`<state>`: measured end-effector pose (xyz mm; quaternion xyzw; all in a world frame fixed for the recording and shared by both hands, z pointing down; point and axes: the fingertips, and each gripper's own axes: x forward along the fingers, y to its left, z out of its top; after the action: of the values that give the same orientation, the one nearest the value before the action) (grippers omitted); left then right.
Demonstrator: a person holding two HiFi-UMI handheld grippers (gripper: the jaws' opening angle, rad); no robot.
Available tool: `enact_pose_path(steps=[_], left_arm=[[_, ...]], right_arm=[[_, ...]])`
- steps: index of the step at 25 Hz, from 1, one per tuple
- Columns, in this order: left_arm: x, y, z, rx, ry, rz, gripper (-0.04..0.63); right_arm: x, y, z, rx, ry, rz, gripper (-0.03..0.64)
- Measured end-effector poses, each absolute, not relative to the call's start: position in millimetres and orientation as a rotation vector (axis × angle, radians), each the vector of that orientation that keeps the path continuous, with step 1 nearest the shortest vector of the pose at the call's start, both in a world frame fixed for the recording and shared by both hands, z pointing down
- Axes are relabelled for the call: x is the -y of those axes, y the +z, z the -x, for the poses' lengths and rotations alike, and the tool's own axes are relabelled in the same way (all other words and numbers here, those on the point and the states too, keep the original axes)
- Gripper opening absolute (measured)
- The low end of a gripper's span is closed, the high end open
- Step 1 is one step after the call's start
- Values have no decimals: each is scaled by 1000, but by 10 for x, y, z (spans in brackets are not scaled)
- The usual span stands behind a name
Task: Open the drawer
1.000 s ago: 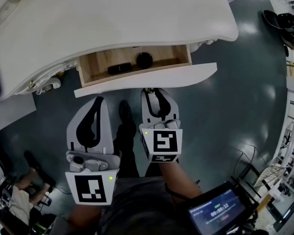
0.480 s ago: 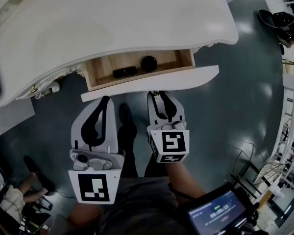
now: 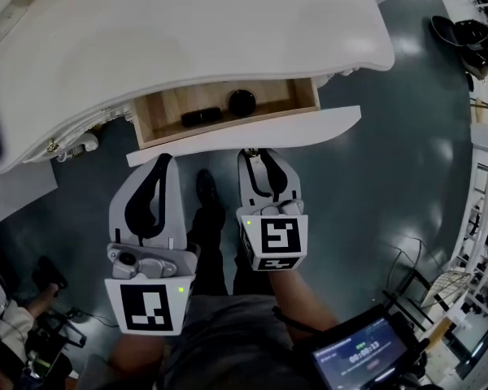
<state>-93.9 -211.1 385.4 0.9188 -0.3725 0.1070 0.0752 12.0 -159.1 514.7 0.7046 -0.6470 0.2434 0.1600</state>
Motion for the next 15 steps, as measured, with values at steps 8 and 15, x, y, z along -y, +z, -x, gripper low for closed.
enact_pose_path(steps=[8,15], left_arm=[[1935,3755,820,1122,335,-2764,11],[1839,3752,848,1132,326,-2761,11]], right_arm=[[1495,5091,-114,1865,702,-2006,116],[1418,5110,-77,1860,704,-2010,115]])
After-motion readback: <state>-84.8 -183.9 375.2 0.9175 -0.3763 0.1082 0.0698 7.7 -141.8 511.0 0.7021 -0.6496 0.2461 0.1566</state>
